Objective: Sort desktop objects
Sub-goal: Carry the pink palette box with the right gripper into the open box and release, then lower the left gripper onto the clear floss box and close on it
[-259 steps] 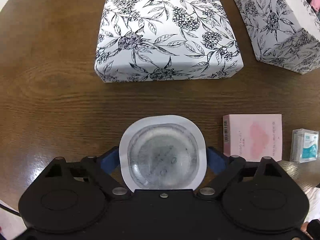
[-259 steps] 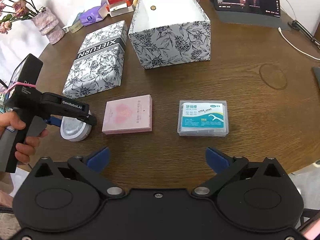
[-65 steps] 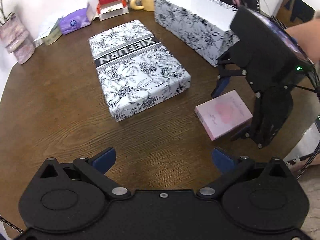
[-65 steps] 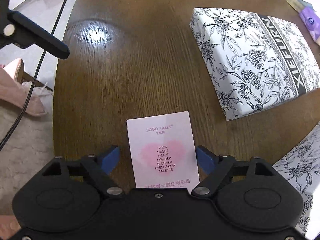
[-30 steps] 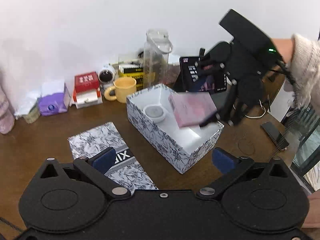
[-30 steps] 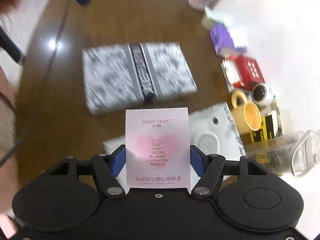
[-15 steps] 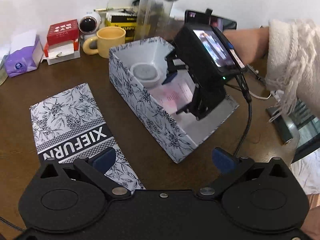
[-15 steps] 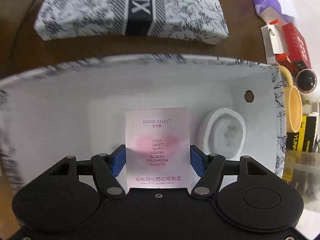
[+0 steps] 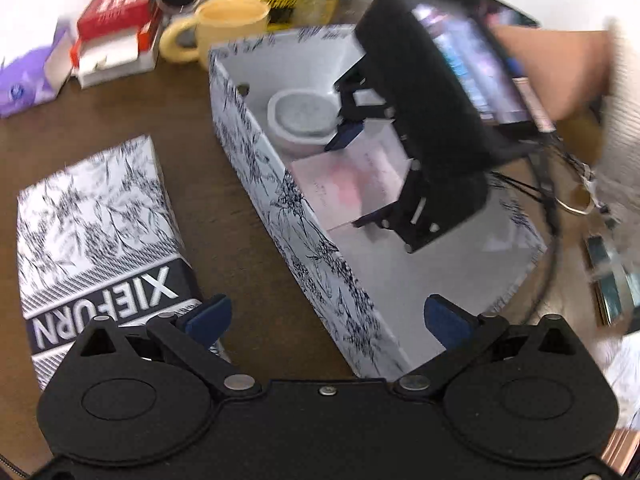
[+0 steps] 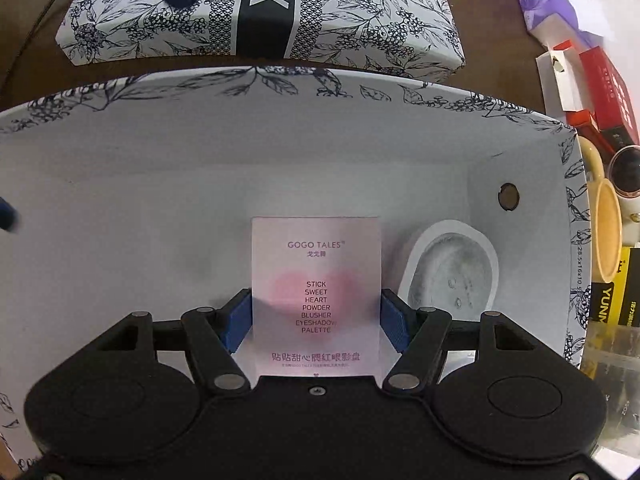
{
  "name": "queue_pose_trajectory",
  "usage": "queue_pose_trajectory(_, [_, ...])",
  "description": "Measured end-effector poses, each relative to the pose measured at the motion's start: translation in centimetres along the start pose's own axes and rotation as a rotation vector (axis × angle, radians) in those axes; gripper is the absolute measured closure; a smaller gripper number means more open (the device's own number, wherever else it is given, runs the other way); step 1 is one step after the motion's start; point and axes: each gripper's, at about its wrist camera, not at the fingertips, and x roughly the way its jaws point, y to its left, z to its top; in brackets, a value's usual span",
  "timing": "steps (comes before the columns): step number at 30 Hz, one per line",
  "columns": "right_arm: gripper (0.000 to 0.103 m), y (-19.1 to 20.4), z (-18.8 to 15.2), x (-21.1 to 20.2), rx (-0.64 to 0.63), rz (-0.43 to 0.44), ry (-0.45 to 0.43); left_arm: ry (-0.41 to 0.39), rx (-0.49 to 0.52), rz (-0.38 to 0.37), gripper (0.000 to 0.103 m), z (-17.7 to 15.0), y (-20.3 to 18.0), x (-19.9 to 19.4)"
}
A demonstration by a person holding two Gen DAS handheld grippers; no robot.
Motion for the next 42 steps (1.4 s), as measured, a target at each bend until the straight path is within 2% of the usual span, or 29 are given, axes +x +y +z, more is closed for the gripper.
queue_pose_trajectory(3, [0.033,0.1,0.0,-0.1,-0.006,-0.003,0.003,0.038,-0.014,0.02,0.003,0.0,-0.3,1.3])
queue_pose_trajectory(6, [0.033,0.3,-0.1,-0.2,-0.004,-0.007,0.007,0.046,-0.007,0.018,0.012,-0.3,-0.3,1.9])
queue_pose_trajectory(14, [0.033,0.3,0.0,-0.4,0.019,-0.004,0.015,0.07,0.018,0.076,0.014,-0.9,0.6,2.4])
queue_pose_trajectory(19, [0.033,0.5,0.3,-0.5,0.008,-0.009,0.013,0.051,0.029,0.111,0.014,-0.8,1.3,1.7])
queue_pose_trajectory(25, [0.033,0.1,1.3,0.4,0.009,-0.005,0.023,0.052,0.023,0.109,0.015,-0.7,1.4,1.0])
queue_pose_trajectory(30, [0.032,0.0,2.5,0.4,-0.003,0.001,0.047,0.027,0.015,0.029,0.012,-0.9,1.2,0.1])
queue_pose_trajectory(35, [0.013,0.0,2.6,0.0,0.039,0.004,0.036,-0.024,0.01,-0.036,0.006,-1.0,0.9,-2.3])
queue_pose_trajectory(39, [0.01,0.4,2.6,-2.7,0.092,-0.059,-0.002,-0.062,0.003,-0.091,0.005,-1.8,1.2,-4.8])
queue_pose_trajectory(41, [0.002,0.8,2.8,-4.8,0.127,-0.108,-0.049,-0.075,0.002,-0.135,0.005,-2.4,1.4,-5.9])
queue_pose_trajectory(42, [0.002,1.7,2.4,-6.4,0.151,-0.141,-0.075,-0.083,0.005,-0.151,0.005,-2.7,1.5,-6.5])
